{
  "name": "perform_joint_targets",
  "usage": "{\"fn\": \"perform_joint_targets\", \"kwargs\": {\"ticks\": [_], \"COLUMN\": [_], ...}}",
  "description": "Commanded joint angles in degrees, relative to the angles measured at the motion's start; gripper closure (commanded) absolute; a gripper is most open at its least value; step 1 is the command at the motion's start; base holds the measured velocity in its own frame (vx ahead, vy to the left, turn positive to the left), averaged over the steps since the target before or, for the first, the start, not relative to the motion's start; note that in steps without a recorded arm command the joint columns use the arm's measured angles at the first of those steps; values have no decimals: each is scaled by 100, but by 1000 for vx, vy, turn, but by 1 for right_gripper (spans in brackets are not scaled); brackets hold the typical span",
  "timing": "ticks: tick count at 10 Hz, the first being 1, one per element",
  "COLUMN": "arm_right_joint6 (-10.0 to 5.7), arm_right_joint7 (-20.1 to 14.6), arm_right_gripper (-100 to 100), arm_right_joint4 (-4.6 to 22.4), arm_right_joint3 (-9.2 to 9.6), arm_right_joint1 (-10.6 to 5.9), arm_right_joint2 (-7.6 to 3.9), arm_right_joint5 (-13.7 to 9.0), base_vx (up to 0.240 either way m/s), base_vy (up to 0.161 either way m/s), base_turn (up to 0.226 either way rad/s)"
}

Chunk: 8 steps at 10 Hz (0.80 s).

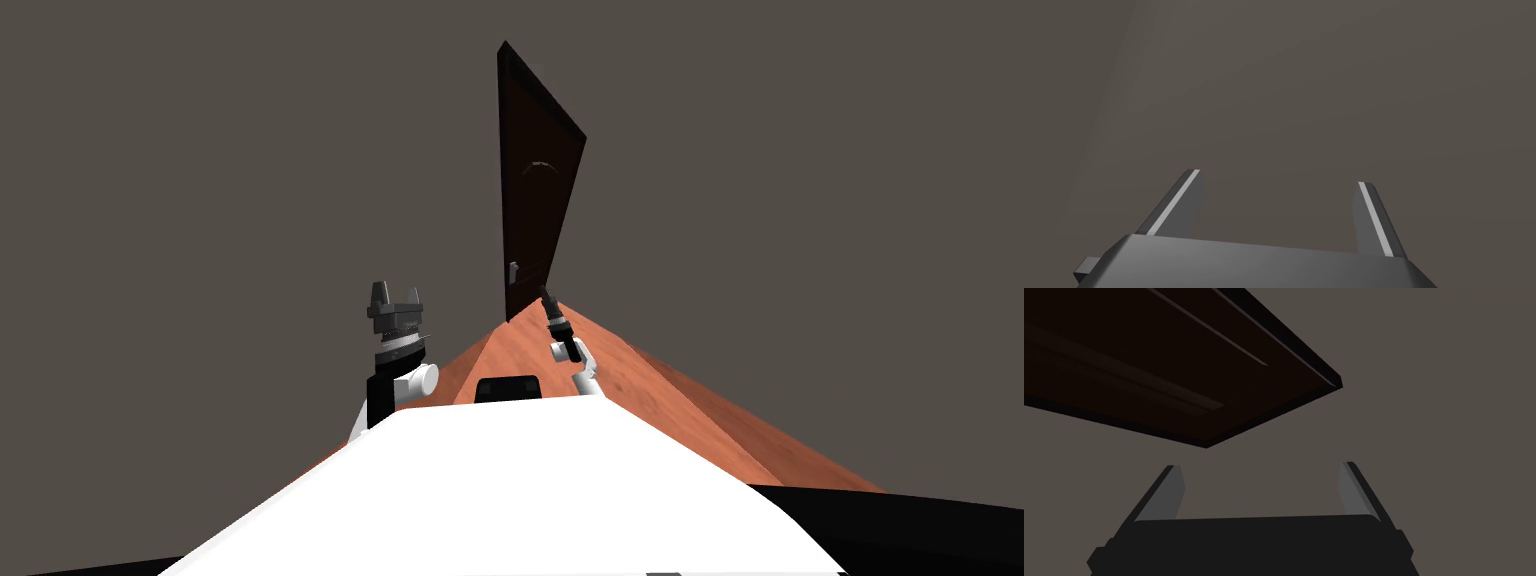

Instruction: Pull the door open

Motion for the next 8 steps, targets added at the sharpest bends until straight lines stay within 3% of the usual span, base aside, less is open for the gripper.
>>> {"fn": "perform_joint_targets", "kwargs": {"ticks": [1,8], "arm_right_joint6": [3,52], "arm_right_joint7": [159,781], "arm_right_gripper": [-100,-100], "arm_right_joint4": [205,1143], "arm_right_joint3": [50,235], "arm_right_joint1": [-108,-654], "arm_right_joint2": [-25,-144], "arm_right_joint5": [44,219], "base_vx": [101,94], "base_vy": [-66,-53], "base_turn": [49,57]}}
